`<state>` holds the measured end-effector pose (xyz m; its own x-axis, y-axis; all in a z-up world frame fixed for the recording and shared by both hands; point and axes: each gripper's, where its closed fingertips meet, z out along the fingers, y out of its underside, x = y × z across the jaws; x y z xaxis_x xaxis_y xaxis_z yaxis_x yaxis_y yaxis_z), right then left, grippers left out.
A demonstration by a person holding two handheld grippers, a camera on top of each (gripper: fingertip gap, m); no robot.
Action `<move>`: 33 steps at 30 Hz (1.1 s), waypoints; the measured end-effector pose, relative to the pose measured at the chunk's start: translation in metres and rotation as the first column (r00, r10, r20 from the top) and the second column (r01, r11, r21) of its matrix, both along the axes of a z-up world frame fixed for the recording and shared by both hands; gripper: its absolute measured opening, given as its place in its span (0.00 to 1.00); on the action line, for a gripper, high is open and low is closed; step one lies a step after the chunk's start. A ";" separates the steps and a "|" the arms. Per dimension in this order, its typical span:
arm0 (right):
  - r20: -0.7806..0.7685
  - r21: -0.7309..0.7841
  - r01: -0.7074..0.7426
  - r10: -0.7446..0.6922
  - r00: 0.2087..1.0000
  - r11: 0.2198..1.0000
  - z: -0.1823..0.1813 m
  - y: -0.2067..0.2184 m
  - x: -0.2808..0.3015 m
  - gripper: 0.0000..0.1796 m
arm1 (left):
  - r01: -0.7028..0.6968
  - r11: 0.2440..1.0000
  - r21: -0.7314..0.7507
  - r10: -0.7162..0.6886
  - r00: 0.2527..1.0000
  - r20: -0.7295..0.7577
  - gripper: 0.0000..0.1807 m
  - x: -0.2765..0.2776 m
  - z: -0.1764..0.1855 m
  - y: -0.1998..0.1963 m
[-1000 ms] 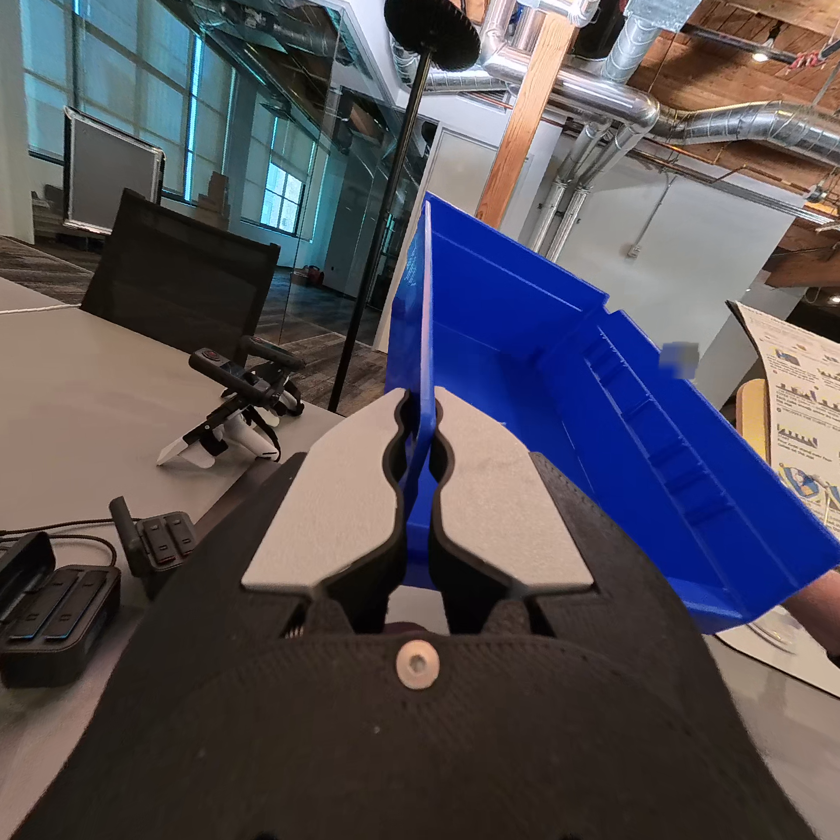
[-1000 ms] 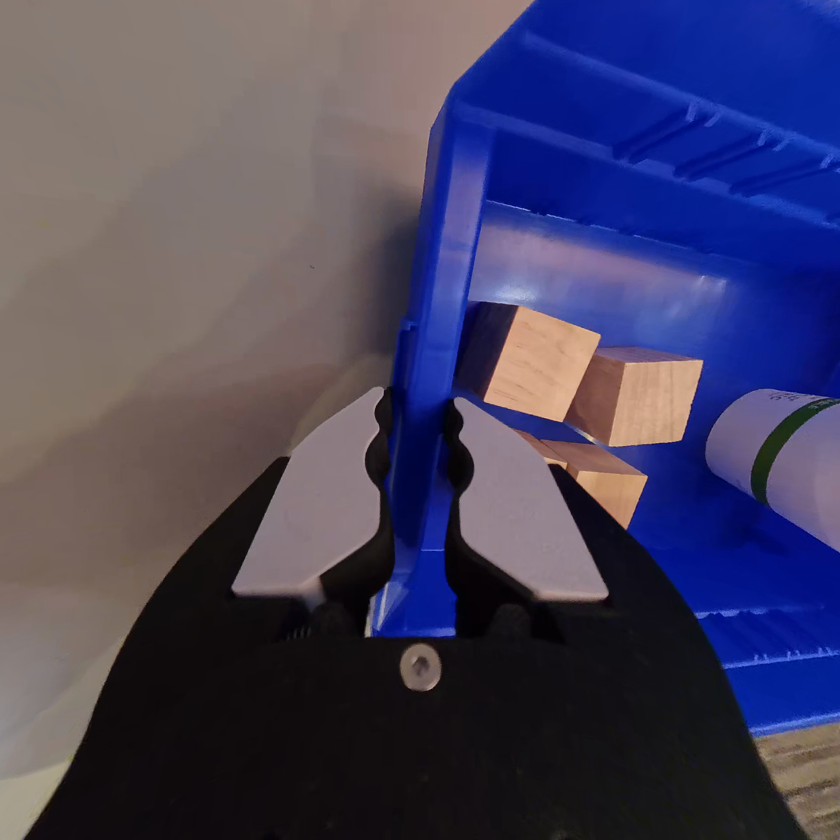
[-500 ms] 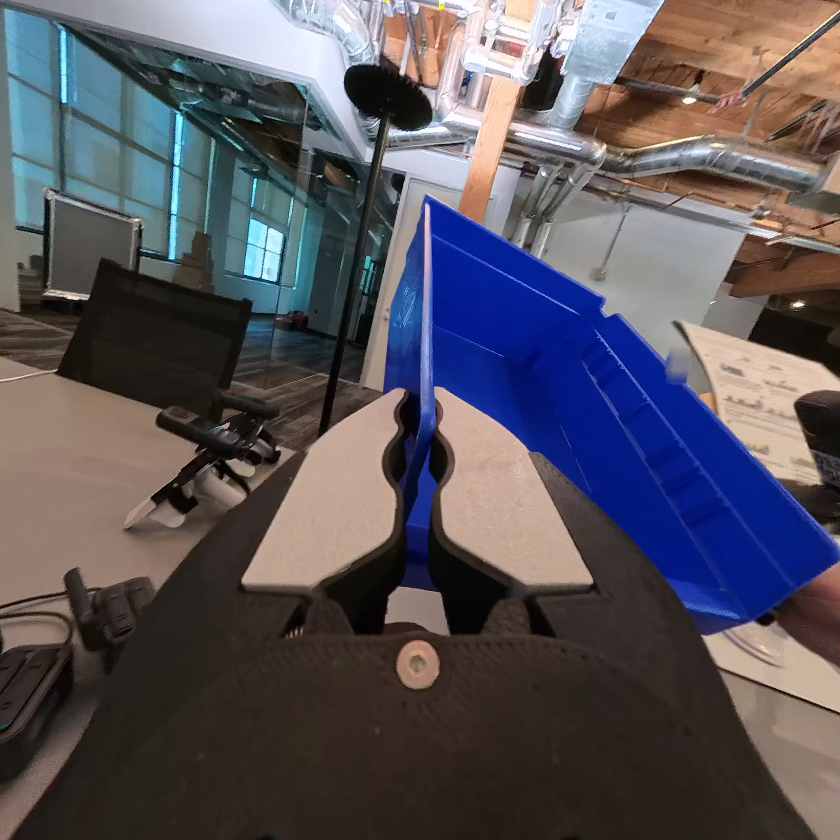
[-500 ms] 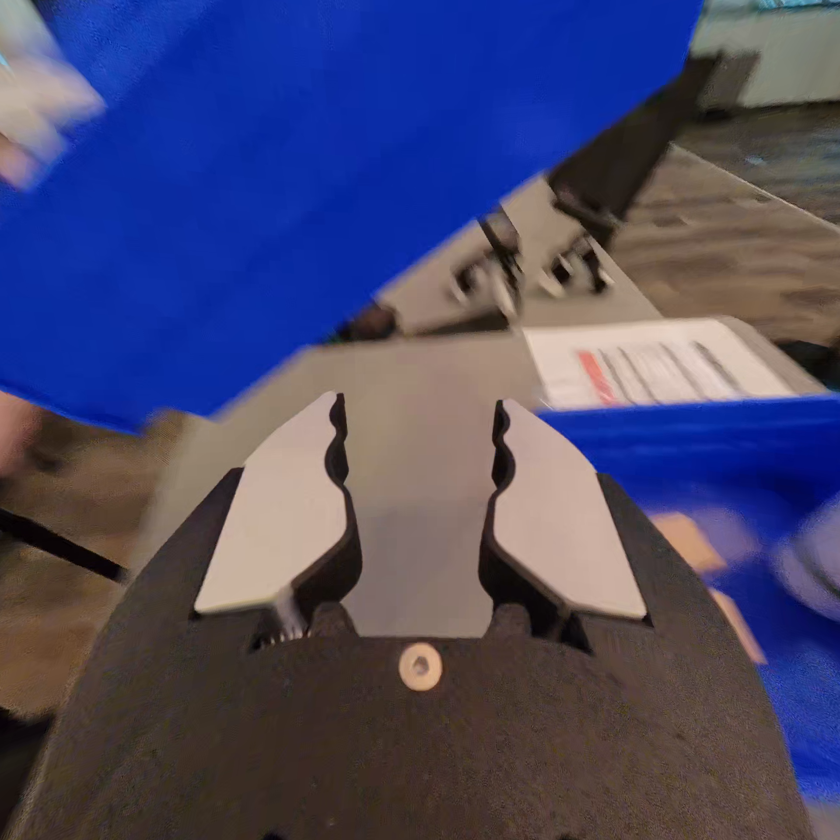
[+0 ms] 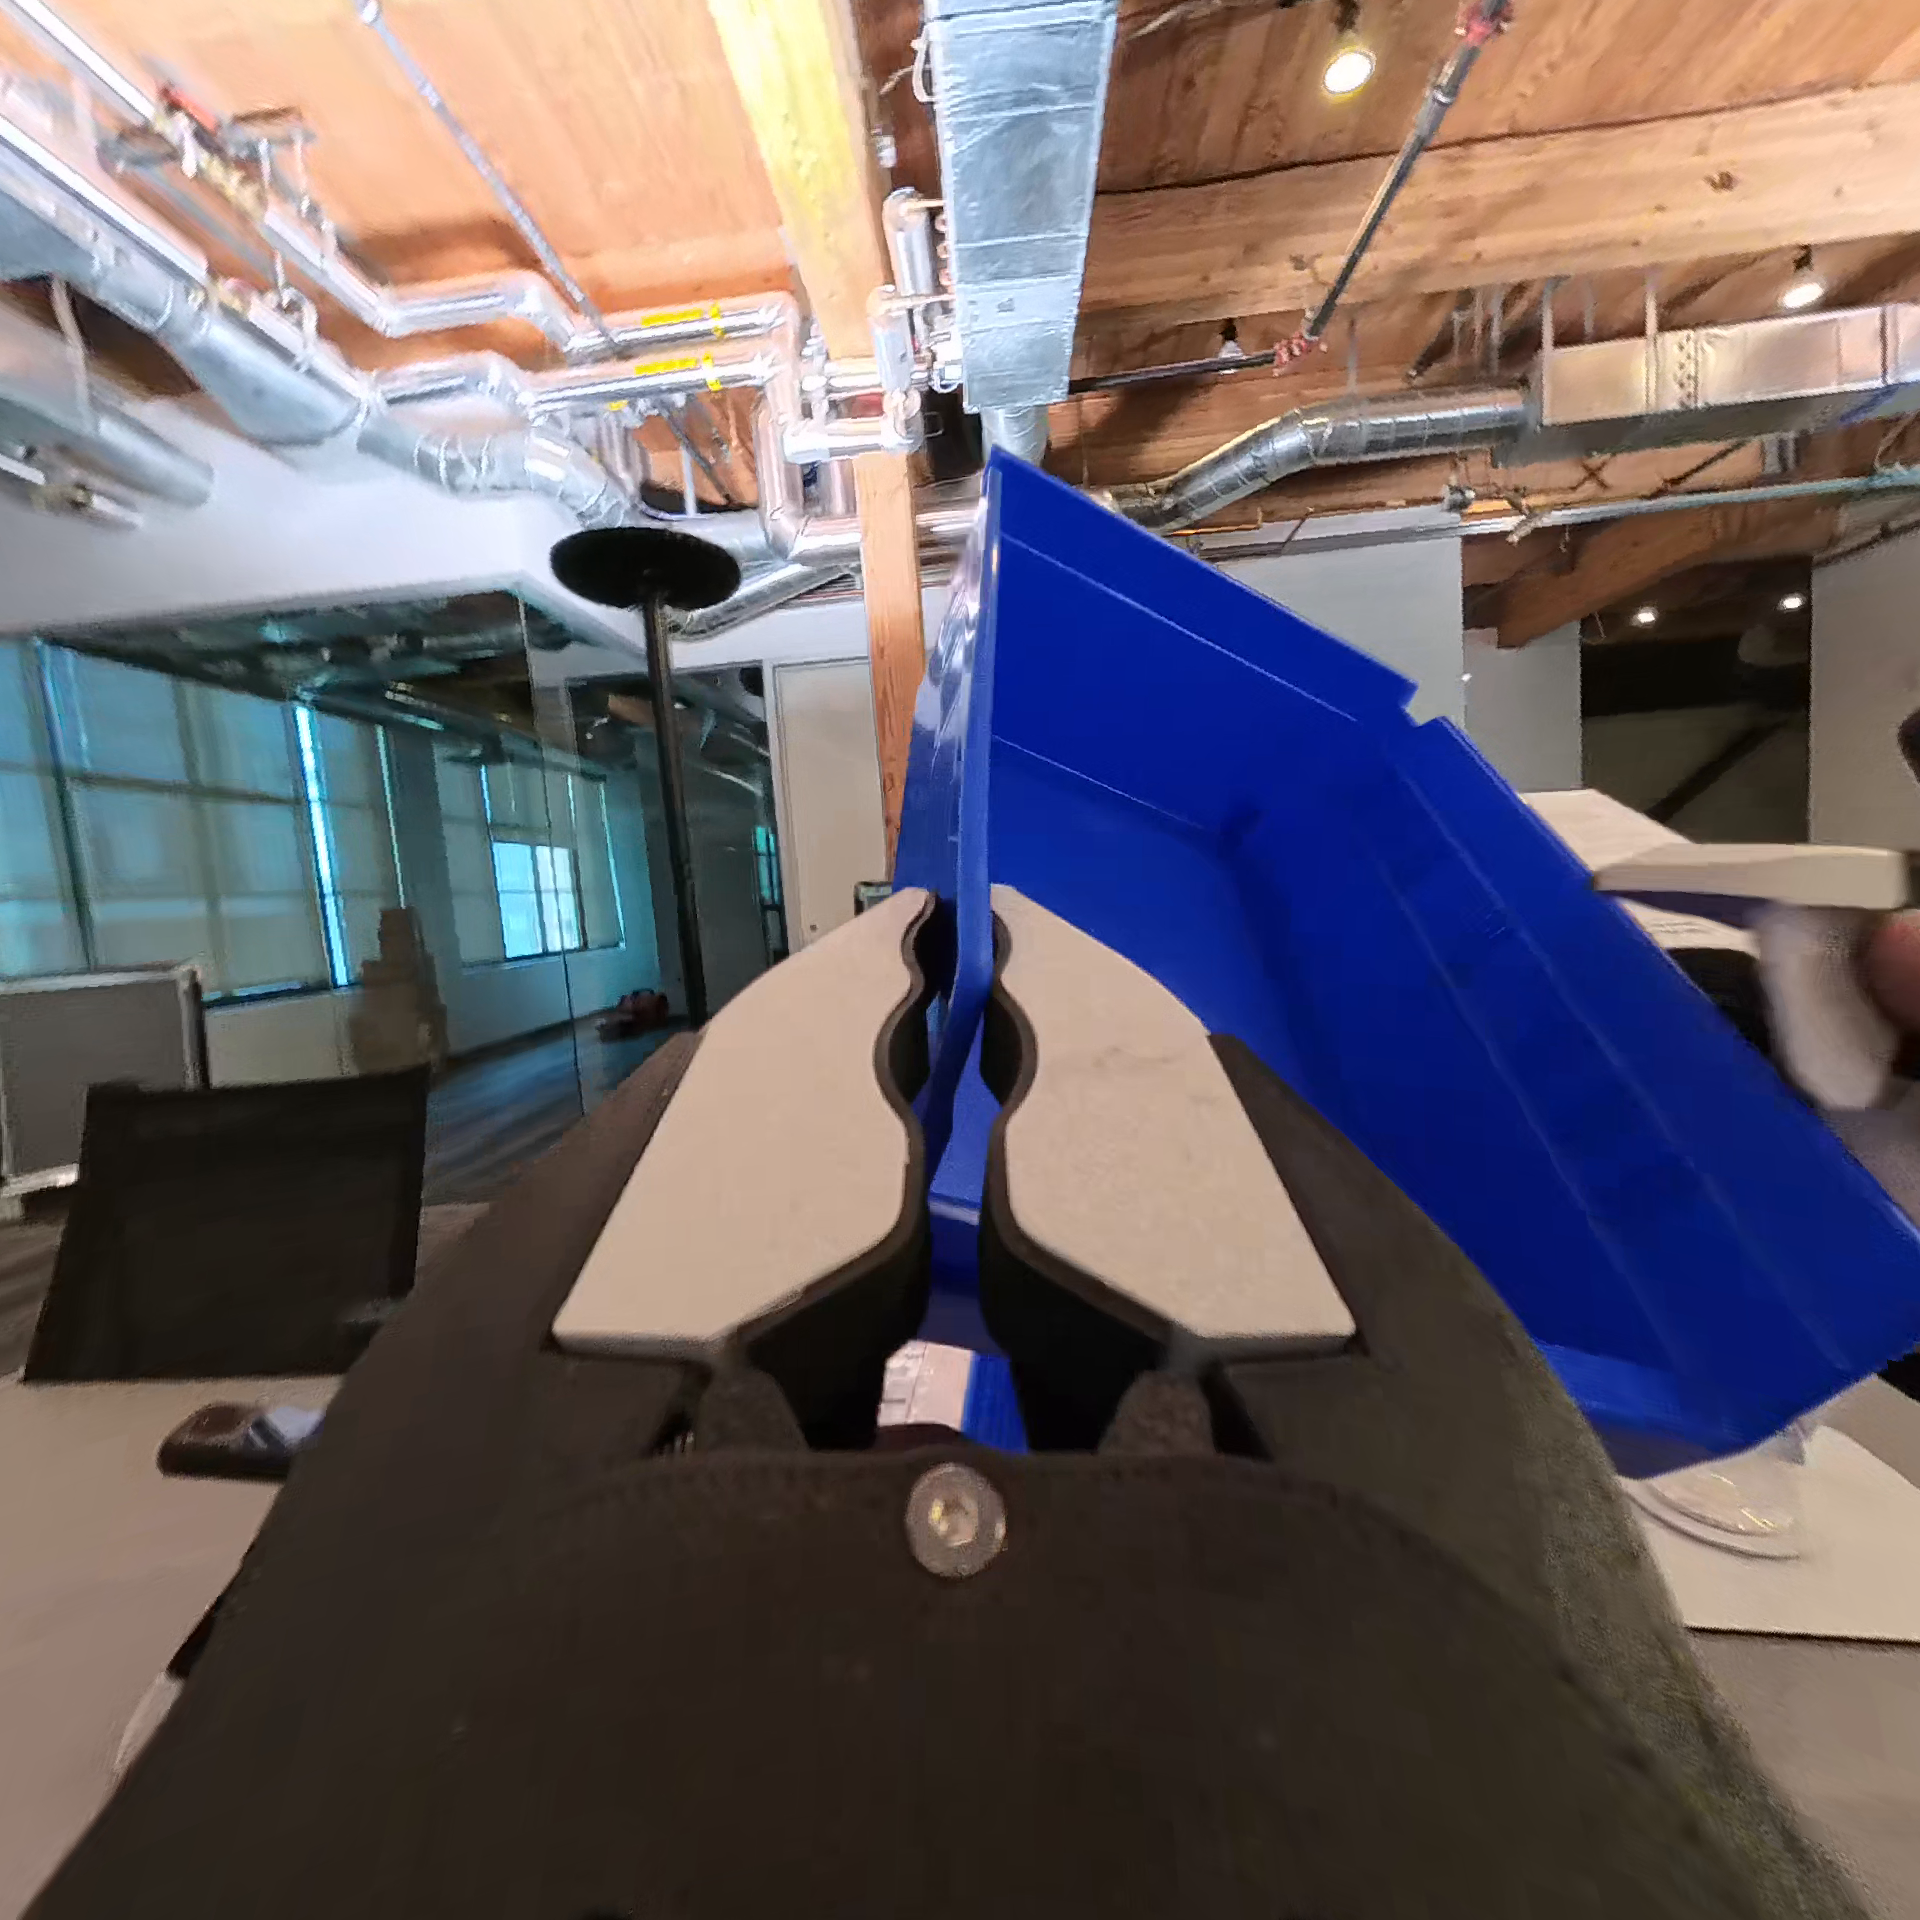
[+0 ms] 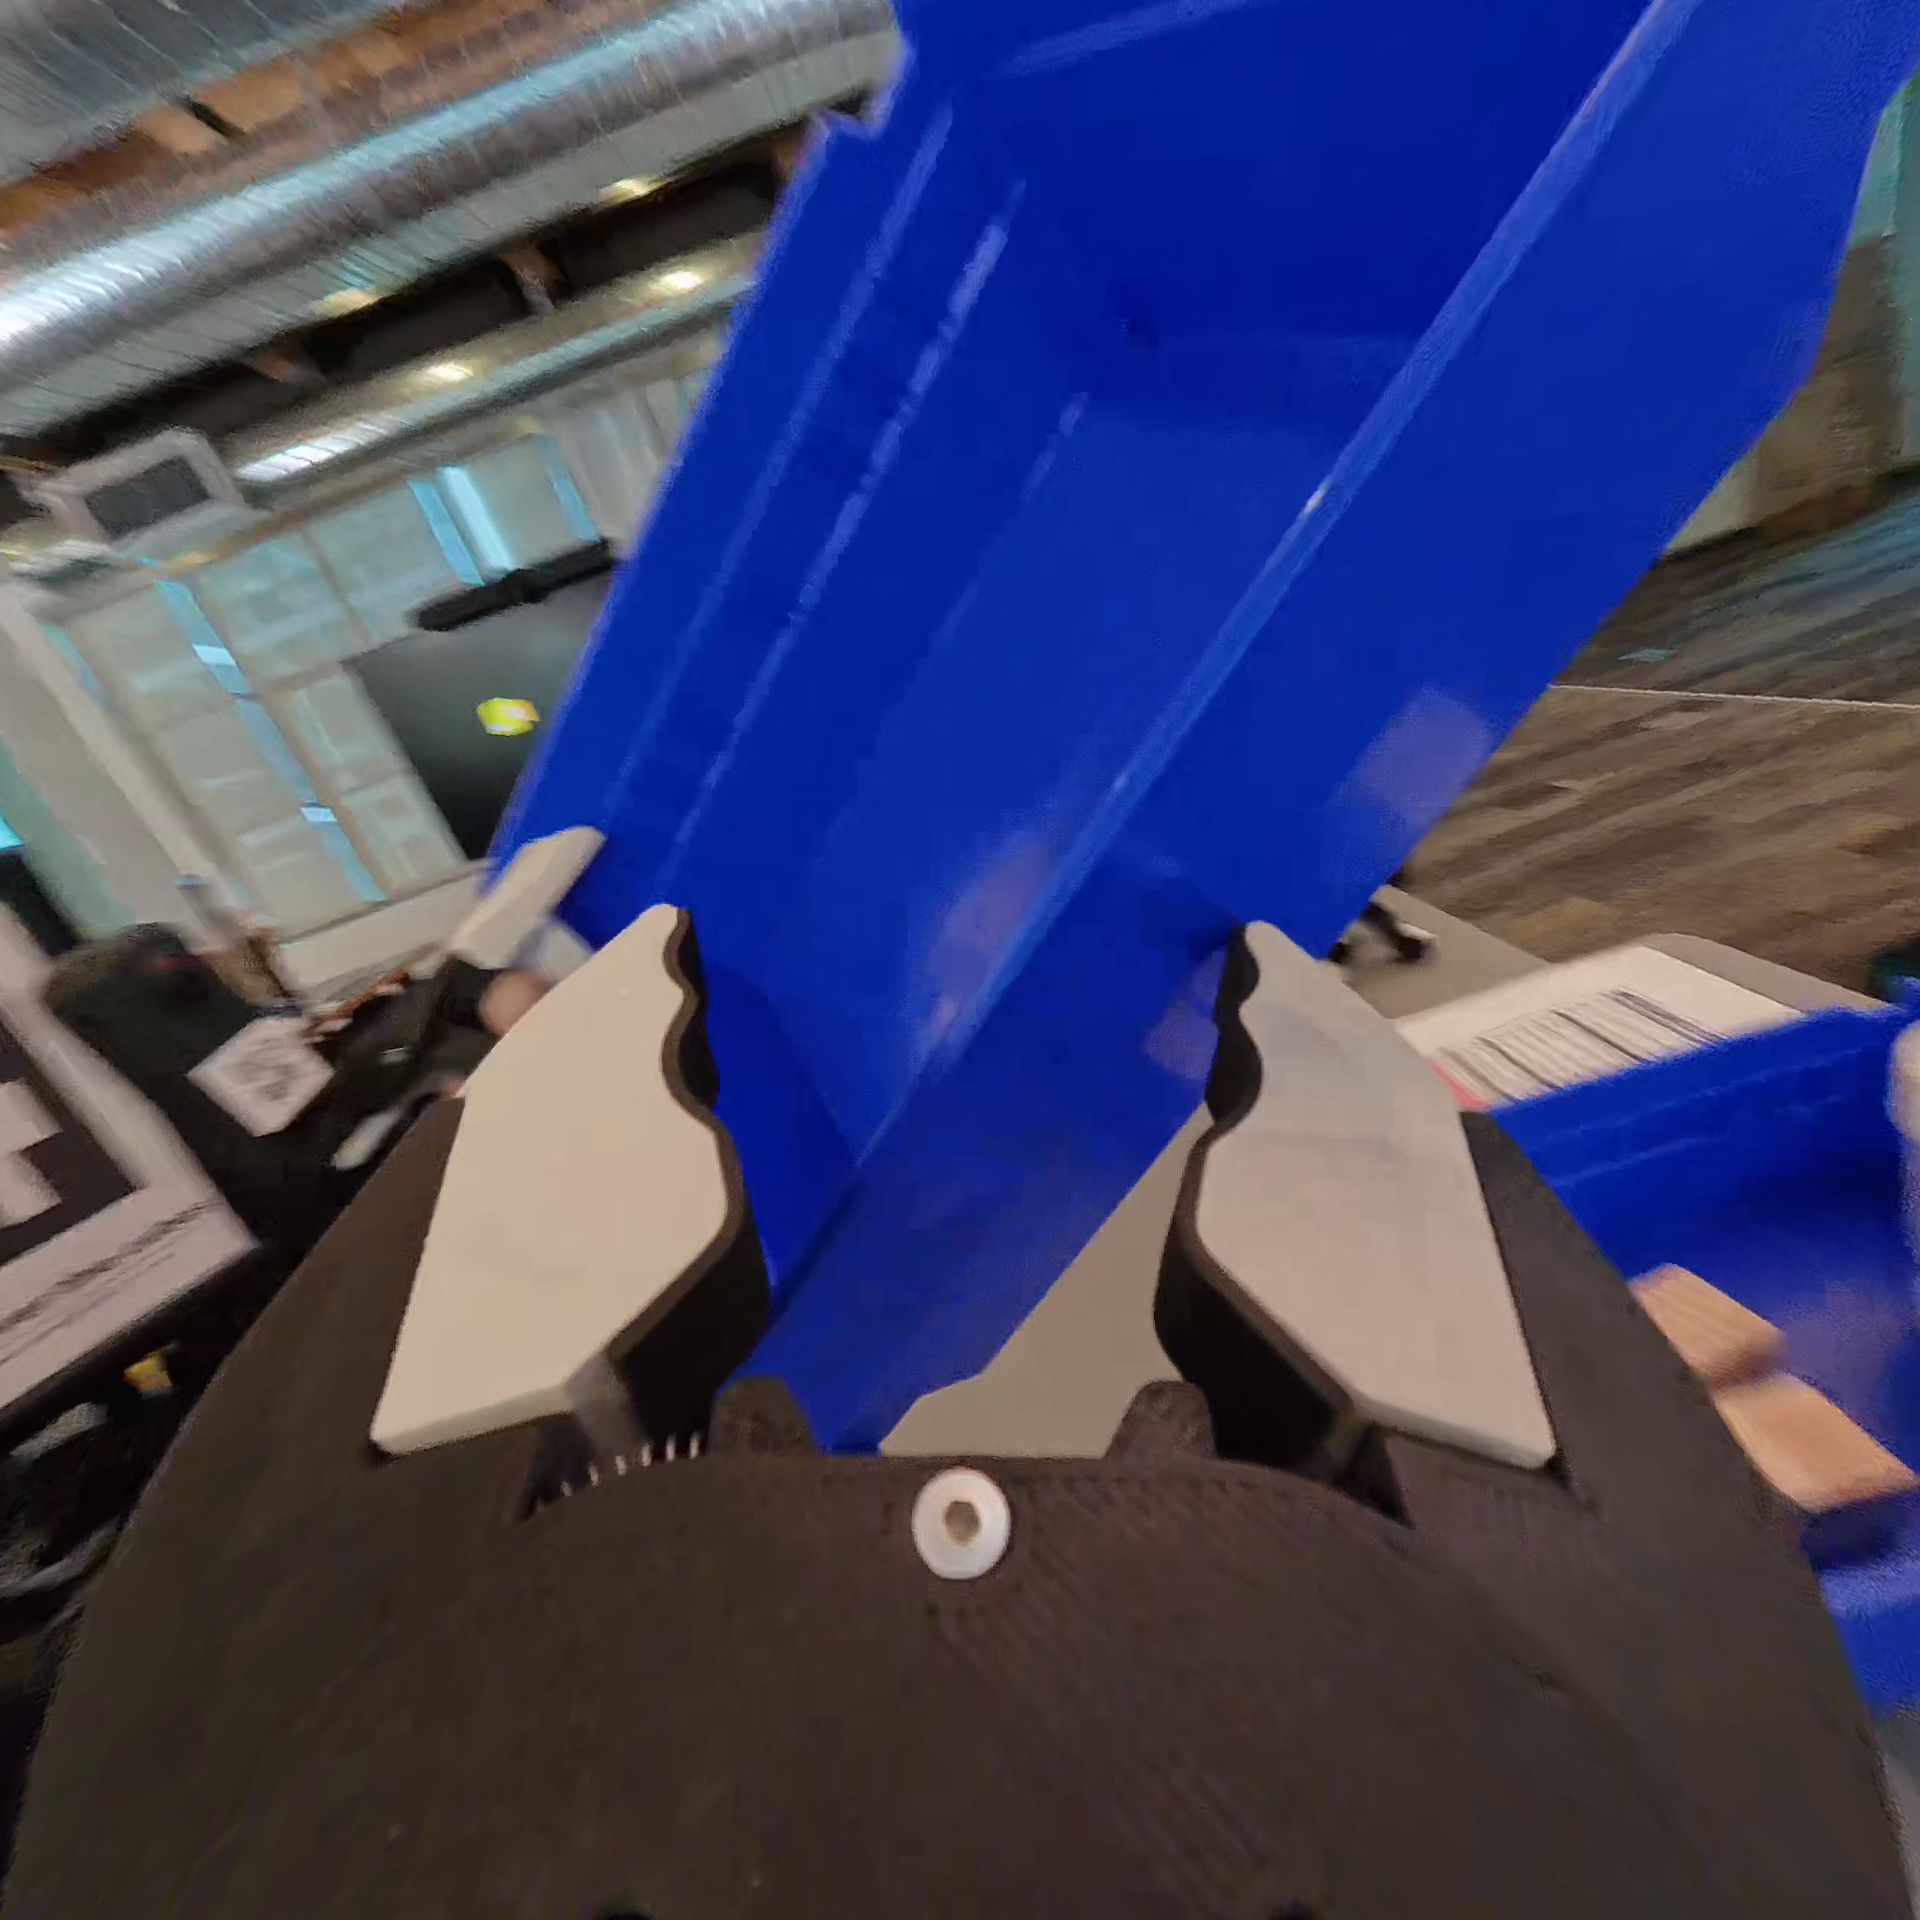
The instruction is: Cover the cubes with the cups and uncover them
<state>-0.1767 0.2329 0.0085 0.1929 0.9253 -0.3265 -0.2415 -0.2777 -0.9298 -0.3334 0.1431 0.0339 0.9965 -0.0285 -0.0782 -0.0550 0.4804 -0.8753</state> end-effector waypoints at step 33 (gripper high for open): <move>0.494 -0.034 0.857 -0.737 0.461 0.514 -0.137 -0.017 0.615 0.03 | 0.875 0.479 -0.069 -0.878 0.477 -0.039 0.23 0.582 -0.115 -0.011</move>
